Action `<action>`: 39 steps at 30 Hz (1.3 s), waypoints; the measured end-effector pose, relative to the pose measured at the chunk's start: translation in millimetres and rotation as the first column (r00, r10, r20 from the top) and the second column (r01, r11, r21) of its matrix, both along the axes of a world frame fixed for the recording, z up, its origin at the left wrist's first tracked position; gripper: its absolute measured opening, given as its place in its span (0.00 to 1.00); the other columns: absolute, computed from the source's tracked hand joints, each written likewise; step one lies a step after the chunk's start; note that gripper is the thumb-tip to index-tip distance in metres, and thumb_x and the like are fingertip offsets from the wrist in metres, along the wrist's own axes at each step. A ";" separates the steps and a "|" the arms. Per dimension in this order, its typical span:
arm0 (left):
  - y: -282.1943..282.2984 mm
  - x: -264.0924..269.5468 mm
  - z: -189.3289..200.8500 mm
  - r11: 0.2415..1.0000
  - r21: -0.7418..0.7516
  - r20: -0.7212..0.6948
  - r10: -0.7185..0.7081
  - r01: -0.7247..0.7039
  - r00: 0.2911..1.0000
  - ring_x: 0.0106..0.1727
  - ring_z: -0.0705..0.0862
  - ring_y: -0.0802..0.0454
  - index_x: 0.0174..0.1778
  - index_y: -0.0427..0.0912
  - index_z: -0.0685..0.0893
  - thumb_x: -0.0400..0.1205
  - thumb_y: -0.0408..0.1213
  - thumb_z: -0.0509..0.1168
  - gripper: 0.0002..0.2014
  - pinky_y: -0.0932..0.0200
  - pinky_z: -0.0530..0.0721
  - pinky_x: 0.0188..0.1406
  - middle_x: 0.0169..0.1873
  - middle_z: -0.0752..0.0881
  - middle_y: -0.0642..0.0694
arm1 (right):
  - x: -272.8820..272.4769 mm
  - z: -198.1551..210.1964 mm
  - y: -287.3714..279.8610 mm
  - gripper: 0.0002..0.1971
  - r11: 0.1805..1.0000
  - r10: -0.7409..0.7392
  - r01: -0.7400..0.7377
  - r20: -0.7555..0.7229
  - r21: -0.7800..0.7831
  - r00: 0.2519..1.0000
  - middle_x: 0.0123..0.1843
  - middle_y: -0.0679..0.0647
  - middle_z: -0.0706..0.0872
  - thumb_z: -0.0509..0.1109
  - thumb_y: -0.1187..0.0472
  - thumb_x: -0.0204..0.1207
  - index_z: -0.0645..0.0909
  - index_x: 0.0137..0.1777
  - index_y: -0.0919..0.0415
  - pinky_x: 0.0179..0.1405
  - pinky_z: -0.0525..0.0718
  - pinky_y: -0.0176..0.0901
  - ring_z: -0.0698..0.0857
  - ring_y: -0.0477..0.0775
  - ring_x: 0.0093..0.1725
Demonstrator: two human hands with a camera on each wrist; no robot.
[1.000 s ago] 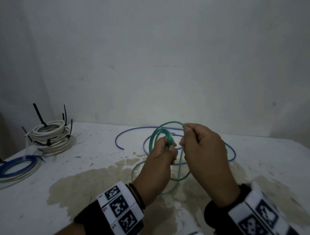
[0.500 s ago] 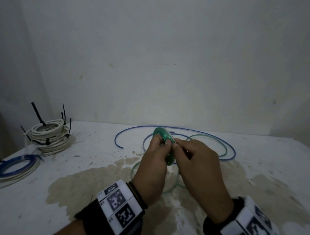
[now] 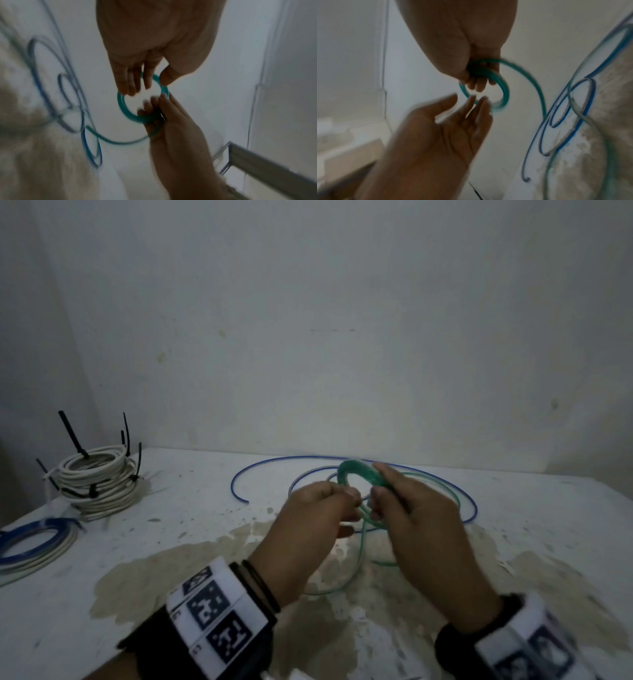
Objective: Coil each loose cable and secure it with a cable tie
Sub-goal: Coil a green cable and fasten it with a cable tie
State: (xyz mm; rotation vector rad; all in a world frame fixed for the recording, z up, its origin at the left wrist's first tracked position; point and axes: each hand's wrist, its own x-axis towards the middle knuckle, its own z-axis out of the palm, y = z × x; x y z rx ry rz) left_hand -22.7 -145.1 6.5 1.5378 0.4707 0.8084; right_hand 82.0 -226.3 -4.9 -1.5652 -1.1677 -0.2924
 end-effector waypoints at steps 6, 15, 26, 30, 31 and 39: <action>20.5 -4.3 8.3 0.904 0.427 -0.078 0.028 0.008 0.997 0.43 0.86 0.51 0.44 0.46 0.84 0.84 0.47 0.62 0.10 0.54 0.85 0.47 0.38 0.87 0.46 | 12.0 30.9 -21.7 0.14 0.805 0.418 -0.552 -0.452 -0.218 0.788 0.32 0.49 0.84 0.63 0.66 0.82 0.87 0.53 0.46 0.39 0.80 0.45 0.79 0.49 0.31; -2.7 13.6 6.1 0.986 -0.161 0.269 0.000 0.045 0.963 0.20 0.54 0.58 0.29 0.46 0.66 0.87 0.46 0.55 0.19 0.65 0.56 0.16 0.20 0.58 0.53 | -9.8 0.1 -9.8 0.10 0.967 0.250 -0.201 -0.453 0.154 0.856 0.33 0.52 0.84 0.60 0.59 0.84 0.82 0.47 0.60 0.33 0.82 0.46 0.82 0.49 0.28; -19.8 12.2 -9.3 0.965 -0.230 0.195 -0.078 0.123 0.978 0.27 0.72 0.51 0.39 0.38 0.76 0.88 0.47 0.52 0.19 0.56 0.74 0.31 0.24 0.73 0.47 | -12.9 -4.7 -8.0 0.16 0.908 0.378 -0.134 -0.638 0.397 0.671 0.23 0.47 0.63 0.56 0.55 0.86 0.75 0.37 0.57 0.20 0.62 0.37 0.60 0.45 0.20; -8.1 8.2 -1.8 0.982 -0.102 0.052 -0.155 0.159 0.987 0.26 0.75 0.52 0.45 0.37 0.79 0.88 0.45 0.53 0.16 0.58 0.79 0.27 0.27 0.77 0.45 | -3.2 -7.4 -6.8 0.12 0.955 0.290 -0.197 -0.556 0.223 0.779 0.24 0.44 0.70 0.59 0.54 0.84 0.77 0.38 0.48 0.21 0.66 0.36 0.66 0.44 0.19; -8.4 8.8 -1.4 0.985 -0.069 0.044 -0.156 0.158 0.987 0.24 0.72 0.53 0.42 0.37 0.78 0.88 0.44 0.54 0.16 0.59 0.77 0.25 0.25 0.74 0.47 | -2.7 -7.7 -7.0 0.12 0.954 0.297 -0.216 -0.553 0.209 0.778 0.25 0.45 0.71 0.60 0.54 0.84 0.76 0.38 0.47 0.21 0.66 0.37 0.66 0.44 0.19; -22.1 16.4 -26.9 0.953 -0.264 0.254 -0.079 0.147 0.964 0.21 0.61 0.57 0.40 0.37 0.72 0.89 0.42 0.51 0.16 0.63 0.67 0.21 0.21 0.64 0.52 | -6.2 -17.2 -25.5 0.12 0.936 0.352 -0.289 -0.531 0.201 0.771 0.30 0.49 0.79 0.56 0.60 0.85 0.81 0.58 0.53 0.24 0.74 0.43 0.72 0.47 0.24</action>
